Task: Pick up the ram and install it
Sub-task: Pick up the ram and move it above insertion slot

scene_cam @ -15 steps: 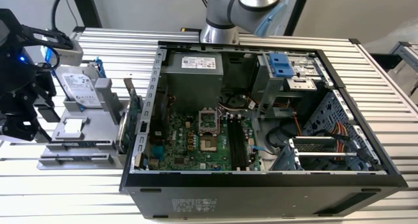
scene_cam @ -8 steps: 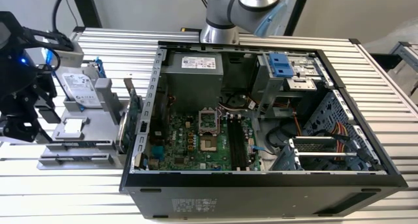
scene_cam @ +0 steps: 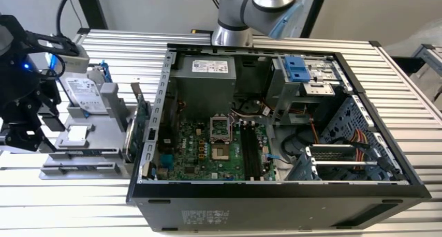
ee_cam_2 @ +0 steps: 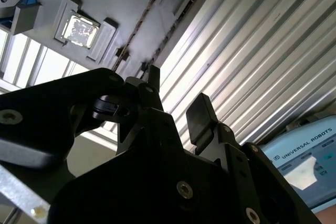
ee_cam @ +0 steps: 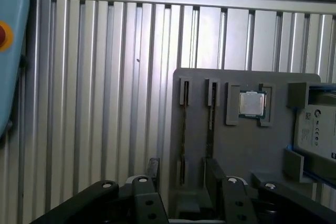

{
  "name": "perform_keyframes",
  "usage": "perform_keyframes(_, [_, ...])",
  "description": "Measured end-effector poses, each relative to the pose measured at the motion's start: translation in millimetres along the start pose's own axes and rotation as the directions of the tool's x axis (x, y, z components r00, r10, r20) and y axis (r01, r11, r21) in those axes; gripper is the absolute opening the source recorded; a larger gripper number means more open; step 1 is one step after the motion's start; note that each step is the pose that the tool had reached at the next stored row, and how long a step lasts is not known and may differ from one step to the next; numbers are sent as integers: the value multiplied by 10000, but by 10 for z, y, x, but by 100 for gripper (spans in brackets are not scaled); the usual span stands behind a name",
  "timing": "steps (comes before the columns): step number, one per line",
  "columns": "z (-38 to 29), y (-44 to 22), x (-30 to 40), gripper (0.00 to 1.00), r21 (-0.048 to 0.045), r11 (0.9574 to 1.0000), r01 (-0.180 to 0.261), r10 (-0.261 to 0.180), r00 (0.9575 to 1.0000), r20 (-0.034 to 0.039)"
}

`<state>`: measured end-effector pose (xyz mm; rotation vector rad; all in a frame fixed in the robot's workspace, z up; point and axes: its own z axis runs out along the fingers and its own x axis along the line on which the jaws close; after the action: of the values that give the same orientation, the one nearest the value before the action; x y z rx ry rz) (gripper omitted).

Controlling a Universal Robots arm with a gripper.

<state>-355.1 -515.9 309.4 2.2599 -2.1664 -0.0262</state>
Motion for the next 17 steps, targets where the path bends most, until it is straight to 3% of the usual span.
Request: perform_keyframes(17, [119, -2, -44, 100, -1, 10000, 0, 0, 10000, -1])
